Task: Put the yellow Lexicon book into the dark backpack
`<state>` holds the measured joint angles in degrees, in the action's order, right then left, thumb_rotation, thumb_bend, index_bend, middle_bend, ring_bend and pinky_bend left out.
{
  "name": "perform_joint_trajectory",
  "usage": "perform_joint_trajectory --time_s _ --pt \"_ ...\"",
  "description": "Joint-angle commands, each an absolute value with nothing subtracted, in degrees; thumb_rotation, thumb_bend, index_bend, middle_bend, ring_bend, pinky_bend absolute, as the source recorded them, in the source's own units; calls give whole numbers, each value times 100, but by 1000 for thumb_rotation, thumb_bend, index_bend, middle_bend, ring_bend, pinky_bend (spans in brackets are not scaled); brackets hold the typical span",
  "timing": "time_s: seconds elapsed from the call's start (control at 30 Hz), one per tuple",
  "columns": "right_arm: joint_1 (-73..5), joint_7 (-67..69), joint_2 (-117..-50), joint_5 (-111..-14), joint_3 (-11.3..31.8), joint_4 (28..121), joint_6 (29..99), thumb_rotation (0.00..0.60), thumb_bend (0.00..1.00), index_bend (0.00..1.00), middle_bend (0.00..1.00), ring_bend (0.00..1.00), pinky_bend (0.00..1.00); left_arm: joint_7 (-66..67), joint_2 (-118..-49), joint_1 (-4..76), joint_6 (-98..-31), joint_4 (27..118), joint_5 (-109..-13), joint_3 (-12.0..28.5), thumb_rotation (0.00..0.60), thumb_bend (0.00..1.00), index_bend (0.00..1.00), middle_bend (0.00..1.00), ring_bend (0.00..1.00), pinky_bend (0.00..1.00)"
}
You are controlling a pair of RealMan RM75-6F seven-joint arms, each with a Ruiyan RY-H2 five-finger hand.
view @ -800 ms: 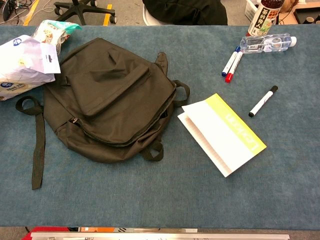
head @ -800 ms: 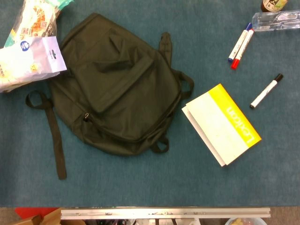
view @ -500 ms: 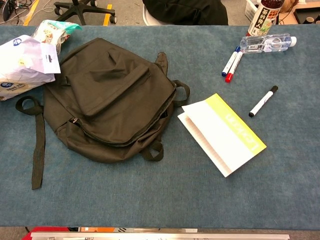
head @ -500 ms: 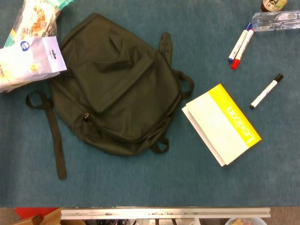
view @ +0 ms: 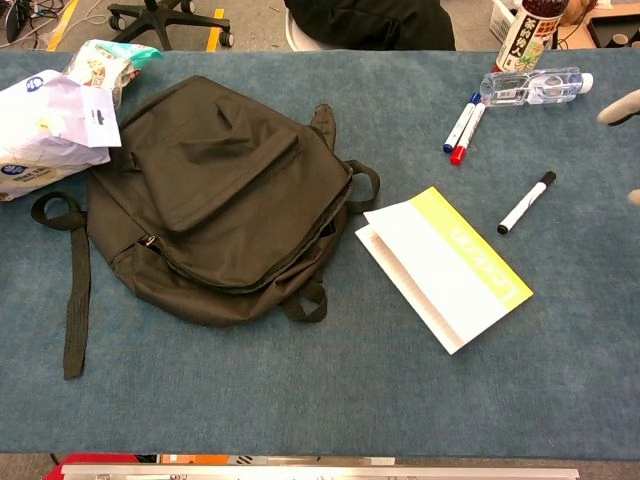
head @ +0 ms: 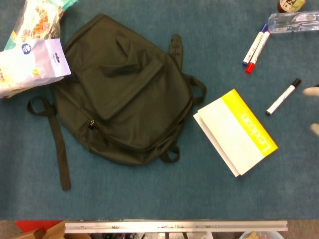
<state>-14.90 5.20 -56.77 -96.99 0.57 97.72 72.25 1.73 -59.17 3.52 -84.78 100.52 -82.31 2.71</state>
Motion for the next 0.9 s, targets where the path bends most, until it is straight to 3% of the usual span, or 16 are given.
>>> perform_joint_trajectory --time_s 0.03,0.47,0.9 --pt "-1961 514 -5746 -10063 19 10006 6727 600 189 275 348 251 387 133 -5901 320 -8522 10042 -8251 259 600 349 153 127 98 70" --pt "-2952 196 -6447 -10224 -1 10269 5521 600 175 275 348 251 388 36 -5816 200 -8644 10015 -8323 199 600 349 153 127 98 70" --pt "-3492 -224 -7322 -9840 -79 9889 4689 600 162 275 348 255 387 -9 -5804 146 -8671 9988 -8393 147 600 349 153 127 98 70"
